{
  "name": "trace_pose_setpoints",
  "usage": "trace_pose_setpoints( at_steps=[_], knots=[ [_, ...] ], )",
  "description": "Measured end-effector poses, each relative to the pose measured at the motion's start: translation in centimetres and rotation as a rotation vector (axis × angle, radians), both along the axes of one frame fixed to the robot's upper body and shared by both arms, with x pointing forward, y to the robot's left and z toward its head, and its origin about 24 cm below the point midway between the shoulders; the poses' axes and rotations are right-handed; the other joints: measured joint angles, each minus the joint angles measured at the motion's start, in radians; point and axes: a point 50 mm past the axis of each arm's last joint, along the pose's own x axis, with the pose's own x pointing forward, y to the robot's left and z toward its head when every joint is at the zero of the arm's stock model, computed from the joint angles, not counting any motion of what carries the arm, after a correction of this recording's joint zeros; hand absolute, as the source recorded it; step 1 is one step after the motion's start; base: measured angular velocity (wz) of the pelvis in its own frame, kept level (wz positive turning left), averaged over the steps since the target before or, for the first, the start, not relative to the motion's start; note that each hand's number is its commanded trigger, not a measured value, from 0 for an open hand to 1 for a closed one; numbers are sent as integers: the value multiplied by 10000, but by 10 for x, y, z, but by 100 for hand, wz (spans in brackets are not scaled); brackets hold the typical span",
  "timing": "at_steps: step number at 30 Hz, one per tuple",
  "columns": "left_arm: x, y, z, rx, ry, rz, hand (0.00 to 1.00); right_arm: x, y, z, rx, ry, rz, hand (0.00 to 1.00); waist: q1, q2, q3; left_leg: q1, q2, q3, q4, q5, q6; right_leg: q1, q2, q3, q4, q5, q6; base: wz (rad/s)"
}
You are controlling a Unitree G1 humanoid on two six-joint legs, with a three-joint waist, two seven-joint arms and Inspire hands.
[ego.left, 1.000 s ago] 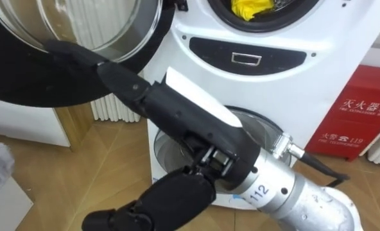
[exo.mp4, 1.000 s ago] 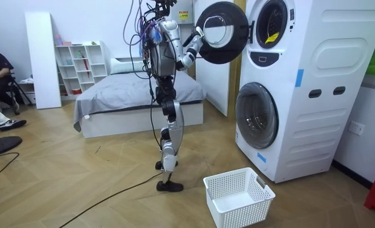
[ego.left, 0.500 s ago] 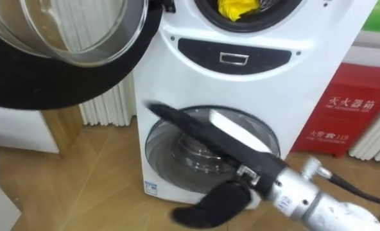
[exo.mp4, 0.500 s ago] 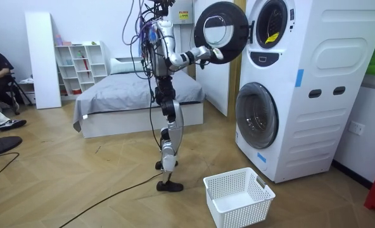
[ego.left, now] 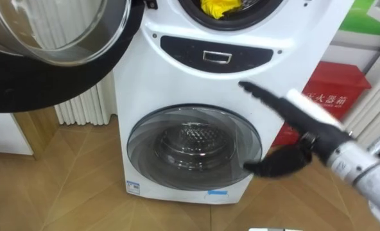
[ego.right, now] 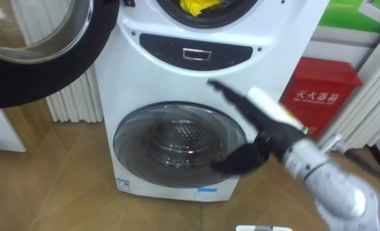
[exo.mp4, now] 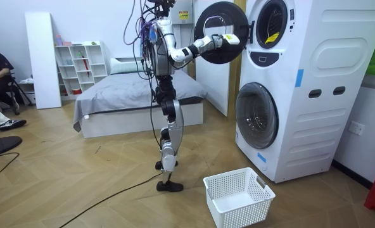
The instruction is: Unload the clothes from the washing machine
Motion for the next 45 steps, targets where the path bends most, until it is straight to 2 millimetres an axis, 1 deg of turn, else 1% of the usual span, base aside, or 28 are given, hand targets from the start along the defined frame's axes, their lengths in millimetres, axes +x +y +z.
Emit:
trace_pose_setpoints(
  at_steps=[2,3,7,9,11,12,13,14,15,17,19,21,23,25,27,31,34,37,40,45],
  knots=[
    [0,-1,0,-7,-6,-28,0,2,1,6,111,-367,-81,0,24,9,6,-10,0,-3,3,0,0,-2,0,17,1,0,0,0],
    [0,-1,0,-10,-8,-20,0,3,2,8,253,-532,-99,0,100,-8,-6,-25,0,11,3,0,0,-12,1,9,2,0,0,0],
    [-2,0,0,57,42,8,0,5,8,13,1044,-766,195,0,155,-14,-11,-68,0,6,4,0,0,-20,3,-9,6,-1,1,0],
    [-3,0,0,72,53,14,0,5,9,14,1265,-824,204,0,210,-29,-21,-67,0,2,2,-1,1,-20,3,-14,10,0,1,0],
    [-2,0,0,80,62,-18,0,5,9,14,1548,-895,180,0,331,1,-1,-54,0,16,5,-1,1,-20,4,1,11,0,1,0],
    [-3,0,0,88,87,-38,0,5,11,14,1874,-960,188,0,354,-6,-11,-55,0,14,7,-1,1,-13,5,-1,12,0,0,0],
    [-4,0,0,89,112,-25,0,6,12,14,2280,-977,245,0,369,26,2,-53,-1,9,7,-1,1,-2,4,-10,11,0,1,0],
    [-4,0,0,91,122,-21,0,6,13,14,2453,-989,255,0,378,32,-2,-53,-1,7,7,-1,1,0,4,-13,12,0,1,0],
    [-3,0,0,91,124,-18,0,6,14,14,2738,-1019,278,0,401,101,22,-58,-1,3,6,-1,1,2,4,-17,11,0,1,0],
    [-4,-1,0,68,172,1,0,7,15,16,3053,-1135,299,0,426,138,19,-54,-4,4,7,-1,1,4,1,-10,14,0,1,0],
    [-5,-3,-1,17,176,12,0,11,16,21,3347,-1339,252,0,424,282,27,-54,-7,-1,14,0,2,15,-2,-17,14,0,1,0],
    [-5,-4,-1,6,117,19,0,14,16,19,3808,-1351,161,0,412,380,46,-59,-8,-63,30,0,2,60,-1,-70,6,0,2,9],
    [-4,-6,-1,-3,81,63,0,17,18,13,4142,-1161,23,0,403,418,31,-53,-9,-108,42,0,2,95,-2,-127,1,-2,5,8],
    [-4,-10,-2,-16,139,79,0,19,23,6,4343,-891,-110,0,403,537,-20,-74,-8,-152,40,0,2,94,-3,-187,3,-8,15,6],
    [-4,-12,-2,-27,205,-26,0,21,24,3,4367,-815,-222,0,417,593,-63,-112,-9,-230,59,0,2,99,-10,-289,10,-9,17,11],
    [-1,-14,-3,-67,235,-35,0,32,24,5,4547,-977,-730,0,495,555,-74,-168,-17,-307,137,1,2,101,-20,-352,9,-11,19,6],
    [2,-14,-2,-67,188,-42,0,35,22,9,4694,-1292,-1030,0,556,494,-71,-168,-27,-344,166,1,2,122,-30,-406,9,-15,25,6],
    [10,-14,-2,-75,37,-68,0,40,20,8,4780,-1331,-1382,0,643,429,-44,-183,-32,-365,209,1,2,120,-31,-406,4,-15,26,1],
    [17,-14,-1,-75,-119,-115,0,41,20,6,4843,-1317,-1524,0,678,407,-29,-256,-37,-396,236,1,3,106,-33,-413,6,-15,26,0],
    [22,-15,-1,-86,-241,-203,0,41,19,6,5214,-1352,-1634,0,672,407,-29,-431,-40,-415,326,1,3,-22,-34,-420,15,-15,25,1]
  ],
)
